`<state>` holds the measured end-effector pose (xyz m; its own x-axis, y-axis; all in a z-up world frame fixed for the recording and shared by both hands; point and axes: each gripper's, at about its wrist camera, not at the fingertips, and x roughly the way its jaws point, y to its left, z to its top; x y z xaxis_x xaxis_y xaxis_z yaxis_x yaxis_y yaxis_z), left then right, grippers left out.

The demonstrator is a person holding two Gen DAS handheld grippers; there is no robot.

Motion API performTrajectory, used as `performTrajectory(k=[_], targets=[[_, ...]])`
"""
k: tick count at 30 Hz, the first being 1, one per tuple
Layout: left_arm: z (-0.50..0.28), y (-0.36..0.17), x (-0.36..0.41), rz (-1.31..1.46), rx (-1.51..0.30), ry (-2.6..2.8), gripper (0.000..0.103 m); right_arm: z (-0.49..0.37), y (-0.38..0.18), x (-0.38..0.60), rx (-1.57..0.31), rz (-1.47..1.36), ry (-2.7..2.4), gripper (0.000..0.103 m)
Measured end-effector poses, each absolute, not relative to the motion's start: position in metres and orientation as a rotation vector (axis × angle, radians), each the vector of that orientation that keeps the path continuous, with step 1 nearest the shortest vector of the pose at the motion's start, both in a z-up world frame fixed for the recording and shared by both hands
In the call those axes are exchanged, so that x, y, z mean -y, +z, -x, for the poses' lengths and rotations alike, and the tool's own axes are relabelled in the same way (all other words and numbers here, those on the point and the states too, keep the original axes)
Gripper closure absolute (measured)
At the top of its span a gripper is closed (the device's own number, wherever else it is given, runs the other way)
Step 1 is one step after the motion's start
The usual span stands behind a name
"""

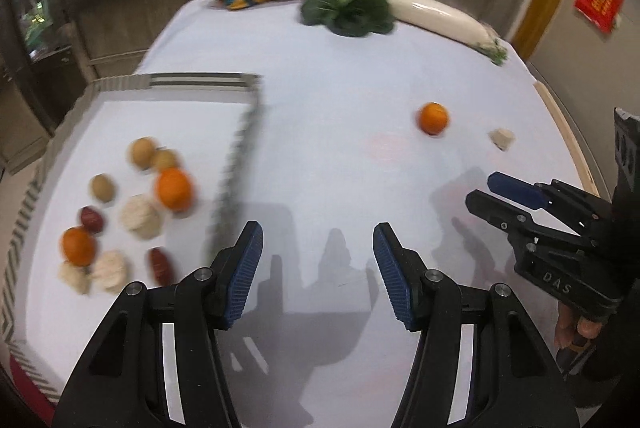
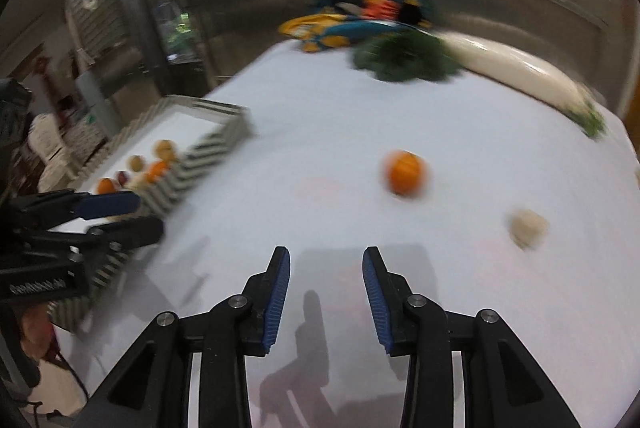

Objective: Organize fruits
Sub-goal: 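Withdraw both tools from the tray toward the last foods, then grasp the last yam chunk with the right tool while the left tool grasps the orange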

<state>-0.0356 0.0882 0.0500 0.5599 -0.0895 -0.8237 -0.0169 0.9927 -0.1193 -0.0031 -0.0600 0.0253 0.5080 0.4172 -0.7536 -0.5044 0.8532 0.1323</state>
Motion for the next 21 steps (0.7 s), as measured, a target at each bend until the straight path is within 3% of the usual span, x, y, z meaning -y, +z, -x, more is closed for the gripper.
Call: performTrajectory(k=[10,21], targets=[[-0.008,0.043,-0.029,0.118,-0.995,-0.118,0.045,-0.031,0.012,0.155,-0.904,0.064,0.391,0.065],[-0.062,0.028,-0.002,0.139,-1.016,-0.105,0.045,-0.075,0.003,0.168,-0.918,0.047,0.378,0.063]])
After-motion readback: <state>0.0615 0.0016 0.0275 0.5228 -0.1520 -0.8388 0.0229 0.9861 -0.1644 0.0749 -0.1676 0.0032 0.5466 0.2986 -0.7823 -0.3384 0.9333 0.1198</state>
